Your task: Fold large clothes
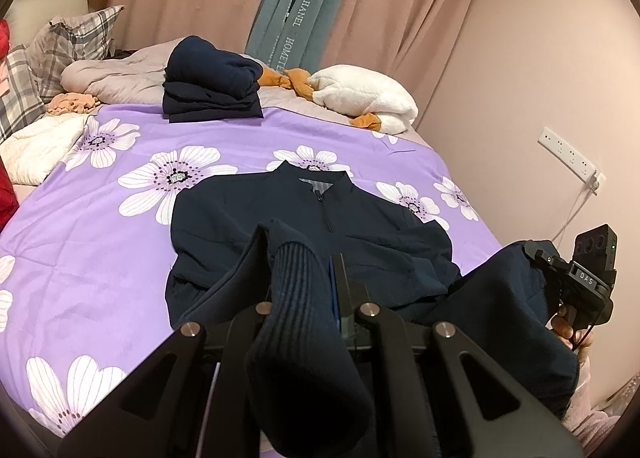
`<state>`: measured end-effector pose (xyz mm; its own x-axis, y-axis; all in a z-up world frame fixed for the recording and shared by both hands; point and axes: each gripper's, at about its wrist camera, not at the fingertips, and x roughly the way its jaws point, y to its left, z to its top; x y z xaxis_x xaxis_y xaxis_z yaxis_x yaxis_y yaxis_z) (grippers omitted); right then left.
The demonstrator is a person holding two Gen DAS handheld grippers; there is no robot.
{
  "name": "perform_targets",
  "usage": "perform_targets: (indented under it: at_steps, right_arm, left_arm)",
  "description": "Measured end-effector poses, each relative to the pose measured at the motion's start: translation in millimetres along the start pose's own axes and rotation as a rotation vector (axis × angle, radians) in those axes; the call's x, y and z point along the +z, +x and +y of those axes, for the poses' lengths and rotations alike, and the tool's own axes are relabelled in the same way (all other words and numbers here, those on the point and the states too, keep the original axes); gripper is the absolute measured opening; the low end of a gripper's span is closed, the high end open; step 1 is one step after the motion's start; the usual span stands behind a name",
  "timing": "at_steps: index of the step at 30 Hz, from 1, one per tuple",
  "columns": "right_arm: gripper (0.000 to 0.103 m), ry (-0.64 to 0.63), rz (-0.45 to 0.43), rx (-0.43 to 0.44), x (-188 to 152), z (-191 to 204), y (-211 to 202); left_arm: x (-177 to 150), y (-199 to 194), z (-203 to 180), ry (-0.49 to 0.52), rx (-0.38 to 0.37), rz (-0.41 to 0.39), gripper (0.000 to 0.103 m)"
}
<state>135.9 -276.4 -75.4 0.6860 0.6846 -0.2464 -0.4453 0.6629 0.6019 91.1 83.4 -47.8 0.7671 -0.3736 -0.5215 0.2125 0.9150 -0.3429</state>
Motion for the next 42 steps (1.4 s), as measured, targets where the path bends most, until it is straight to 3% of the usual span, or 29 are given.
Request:
perform_targets:
  at_steps: [42]
  right_arm:
    - [0.012, -0.014, -0.023, -0.04, 32.7, -15.8, 32.0]
  left_arm:
    - [42.8, 38.0, 22.1, -0.027, 0.042, -0.021, 0.012]
